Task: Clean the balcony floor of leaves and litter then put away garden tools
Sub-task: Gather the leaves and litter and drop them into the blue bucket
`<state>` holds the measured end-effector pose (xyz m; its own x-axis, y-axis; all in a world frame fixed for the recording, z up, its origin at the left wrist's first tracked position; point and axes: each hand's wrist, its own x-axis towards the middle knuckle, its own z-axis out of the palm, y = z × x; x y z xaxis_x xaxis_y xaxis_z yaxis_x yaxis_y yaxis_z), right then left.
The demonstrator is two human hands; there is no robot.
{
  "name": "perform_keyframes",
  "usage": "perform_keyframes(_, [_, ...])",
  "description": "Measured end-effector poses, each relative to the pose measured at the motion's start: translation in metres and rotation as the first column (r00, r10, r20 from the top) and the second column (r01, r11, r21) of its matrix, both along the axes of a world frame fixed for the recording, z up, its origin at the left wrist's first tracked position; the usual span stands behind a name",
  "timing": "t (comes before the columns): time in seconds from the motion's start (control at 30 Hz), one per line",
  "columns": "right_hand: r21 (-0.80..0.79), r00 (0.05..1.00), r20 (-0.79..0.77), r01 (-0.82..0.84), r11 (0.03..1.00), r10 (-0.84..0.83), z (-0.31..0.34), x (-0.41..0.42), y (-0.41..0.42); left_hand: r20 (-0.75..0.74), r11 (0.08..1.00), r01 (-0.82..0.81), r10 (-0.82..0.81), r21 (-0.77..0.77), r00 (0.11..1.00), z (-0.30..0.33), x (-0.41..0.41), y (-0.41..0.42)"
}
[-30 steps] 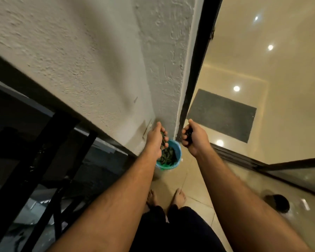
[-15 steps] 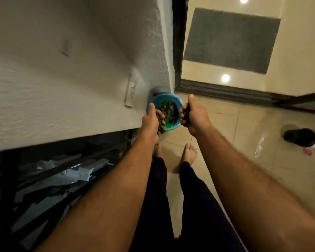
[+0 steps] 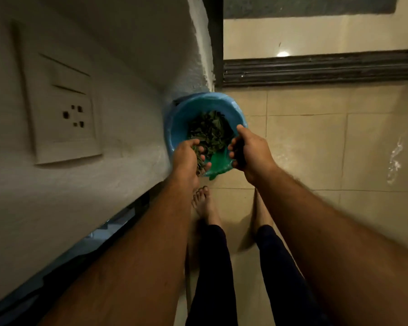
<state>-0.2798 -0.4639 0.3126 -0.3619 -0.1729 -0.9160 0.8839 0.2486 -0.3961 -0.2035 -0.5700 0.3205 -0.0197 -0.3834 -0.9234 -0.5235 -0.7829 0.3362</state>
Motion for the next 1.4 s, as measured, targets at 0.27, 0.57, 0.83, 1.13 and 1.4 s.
perform_keyframes(0.27, [0.064, 0.994, -0.059, -0.091, 0.994, 0.095, -0.087, -0.009, -0.034, -0.022, 0.989, 0.099, -0.102, -0.111, 0.995, -0.102, -0.019, -0.013])
perform_keyframes(0.57, [0.041, 0.998, 0.002, -0.07, 0.997, 0.07, -0.107, -0.02, -0.059, -0.091, 0.995, -0.095, 0.094, -0.012, 0.991, -0.123, -0.021, -0.035])
perform_keyframes(0.83, [-0.098, 0.995, 0.095, 0.043, 0.994, -0.034, -0.093, -0.03, -0.068, -0.194, 0.978, -0.205, 0.207, 0.027, 0.959, -0.117, -0.022, -0.034])
perform_keyframes(1.13, [-0.172, 0.99, 0.006, -0.138, 0.975, 0.141, -0.032, -0.024, -0.029, -0.164, 0.999, 0.027, -0.033, -0.039, 0.986, -0.058, -0.019, -0.013])
perform_keyframes(1.4, [0.046, 0.923, -0.152, -0.352, 0.935, 0.355, 0.109, -0.031, 0.021, -0.153, 0.968, 0.232, -0.245, -0.096, 0.957, 0.095, -0.031, 0.009])
